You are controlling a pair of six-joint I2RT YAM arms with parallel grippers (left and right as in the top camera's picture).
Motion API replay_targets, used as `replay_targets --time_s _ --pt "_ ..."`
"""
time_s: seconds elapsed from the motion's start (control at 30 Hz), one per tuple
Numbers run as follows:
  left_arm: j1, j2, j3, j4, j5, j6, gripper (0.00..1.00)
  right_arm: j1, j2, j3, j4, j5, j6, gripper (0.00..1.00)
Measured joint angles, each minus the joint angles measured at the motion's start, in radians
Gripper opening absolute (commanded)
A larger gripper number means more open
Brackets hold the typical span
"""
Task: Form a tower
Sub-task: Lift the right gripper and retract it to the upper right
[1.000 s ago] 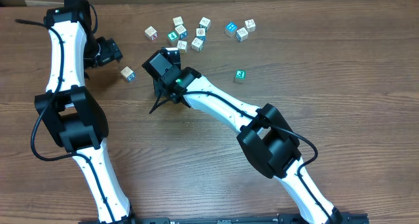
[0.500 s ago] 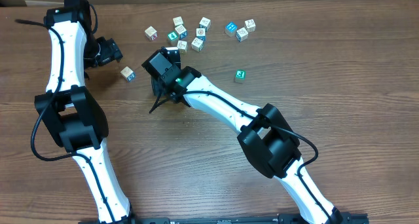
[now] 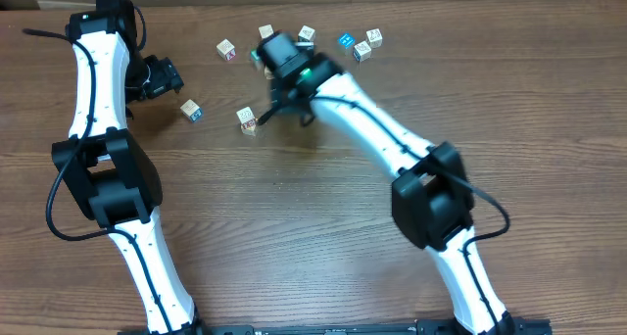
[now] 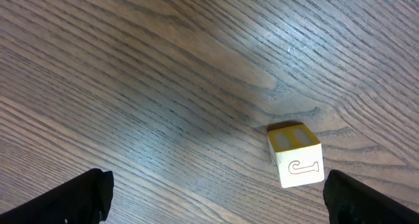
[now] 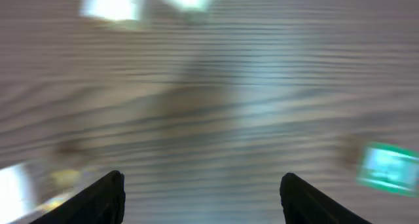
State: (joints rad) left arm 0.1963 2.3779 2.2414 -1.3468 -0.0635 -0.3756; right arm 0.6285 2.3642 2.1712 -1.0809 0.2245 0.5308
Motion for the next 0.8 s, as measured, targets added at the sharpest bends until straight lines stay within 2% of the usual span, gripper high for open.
replay_targets --time_s 0.2,0.33,0.5,0.8 --pt "0.0 0.0 0.0 0.0 0.0 0.0 1.0 -0.173 -0.002 0.001 -0.127 -0.054 -0.003 0.96" --pt "0.0 0.0 0.0 0.0 0.0 0.0 0.99 -0.279 -0.002 0.001 -0.194 -0.097 -0.007 1.0" --pt "0.0 0.0 0.0 0.0 0.0 0.0 1.0 -0.36 -0.002 0.001 -0.242 -0.125 -0.007 1.0" --pt "0.0 0.0 0.0 0.0 0.0 0.0 1.0 -0.384 -0.002 -0.002 -0.227 -0.146 -0.007 1.0"
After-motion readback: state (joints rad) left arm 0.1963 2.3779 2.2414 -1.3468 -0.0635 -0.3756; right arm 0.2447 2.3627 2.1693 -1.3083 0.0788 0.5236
